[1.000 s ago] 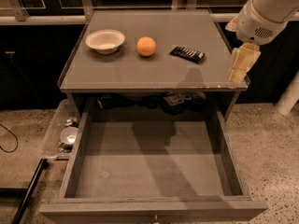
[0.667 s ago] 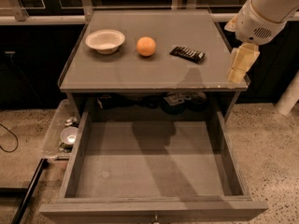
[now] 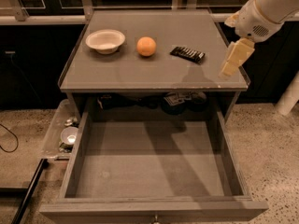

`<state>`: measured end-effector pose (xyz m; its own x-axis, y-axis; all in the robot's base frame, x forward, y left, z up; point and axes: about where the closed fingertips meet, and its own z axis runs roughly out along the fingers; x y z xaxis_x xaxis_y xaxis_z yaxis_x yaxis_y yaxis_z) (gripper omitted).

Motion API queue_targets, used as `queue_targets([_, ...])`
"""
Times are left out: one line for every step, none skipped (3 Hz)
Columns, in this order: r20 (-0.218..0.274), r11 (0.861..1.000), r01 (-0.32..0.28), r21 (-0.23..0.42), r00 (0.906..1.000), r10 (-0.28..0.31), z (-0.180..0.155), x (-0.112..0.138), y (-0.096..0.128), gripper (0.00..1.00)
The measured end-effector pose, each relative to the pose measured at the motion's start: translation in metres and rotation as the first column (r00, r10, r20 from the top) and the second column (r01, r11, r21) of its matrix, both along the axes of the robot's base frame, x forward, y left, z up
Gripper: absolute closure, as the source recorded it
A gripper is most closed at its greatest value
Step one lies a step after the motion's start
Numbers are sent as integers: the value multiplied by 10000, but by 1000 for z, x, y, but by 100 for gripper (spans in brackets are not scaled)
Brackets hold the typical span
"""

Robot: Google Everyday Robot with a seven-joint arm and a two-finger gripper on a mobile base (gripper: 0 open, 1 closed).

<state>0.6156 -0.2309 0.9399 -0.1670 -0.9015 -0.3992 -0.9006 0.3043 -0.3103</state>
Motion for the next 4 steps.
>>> queue_targets([-117,9845,268,1731,9996,-251,-12,33,-5,0])
queue_targets([-749,9265,738,3691,9960,-494,-30,66,0,0])
queue_targets([-476,9127,648,4035,9976,-498,-21,77,0,0])
queue_targets([-474,9127,648,4034,9976,-499,-21,77,0,0])
